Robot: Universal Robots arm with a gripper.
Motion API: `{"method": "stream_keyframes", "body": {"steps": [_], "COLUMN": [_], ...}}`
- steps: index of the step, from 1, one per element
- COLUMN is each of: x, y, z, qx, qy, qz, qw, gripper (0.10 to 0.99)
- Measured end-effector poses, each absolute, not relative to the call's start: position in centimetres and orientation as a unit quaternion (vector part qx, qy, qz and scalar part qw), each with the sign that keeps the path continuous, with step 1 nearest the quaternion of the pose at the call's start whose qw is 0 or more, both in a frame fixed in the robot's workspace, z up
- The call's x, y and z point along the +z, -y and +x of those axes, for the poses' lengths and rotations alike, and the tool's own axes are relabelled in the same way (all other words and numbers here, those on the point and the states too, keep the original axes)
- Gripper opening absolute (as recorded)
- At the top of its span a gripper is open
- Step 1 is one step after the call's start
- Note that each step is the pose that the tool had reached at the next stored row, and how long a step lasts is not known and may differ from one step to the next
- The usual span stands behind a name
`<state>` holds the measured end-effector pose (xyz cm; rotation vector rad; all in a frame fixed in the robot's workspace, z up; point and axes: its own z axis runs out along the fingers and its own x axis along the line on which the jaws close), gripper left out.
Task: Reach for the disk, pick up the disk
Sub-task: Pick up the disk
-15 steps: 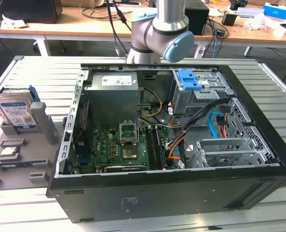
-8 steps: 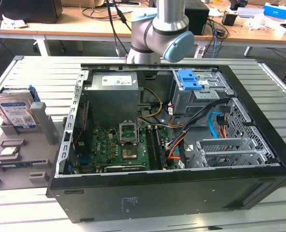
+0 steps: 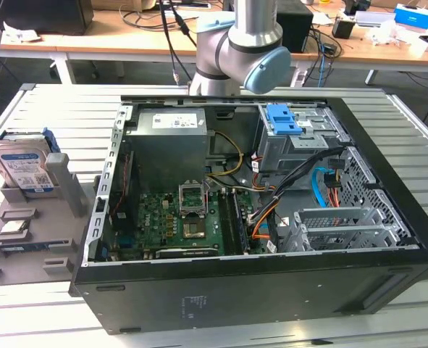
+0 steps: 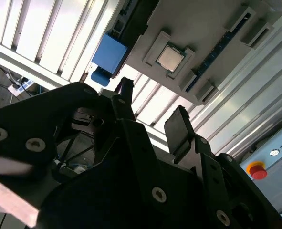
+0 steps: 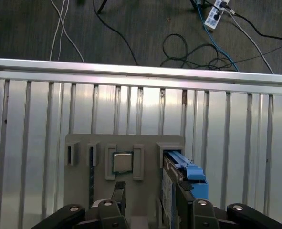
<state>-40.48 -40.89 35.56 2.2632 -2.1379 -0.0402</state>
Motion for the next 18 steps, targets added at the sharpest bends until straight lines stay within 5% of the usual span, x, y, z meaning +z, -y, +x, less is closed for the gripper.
{"method": "stream_keyframes", "body": {"steps": [18], "x": [35.5], "y": [38.1], "z": [-39.3], "qx": [-0.013], "qy": [0.686], "qz": [0.727], "qw": [0.014], "gripper": [0.545]}}
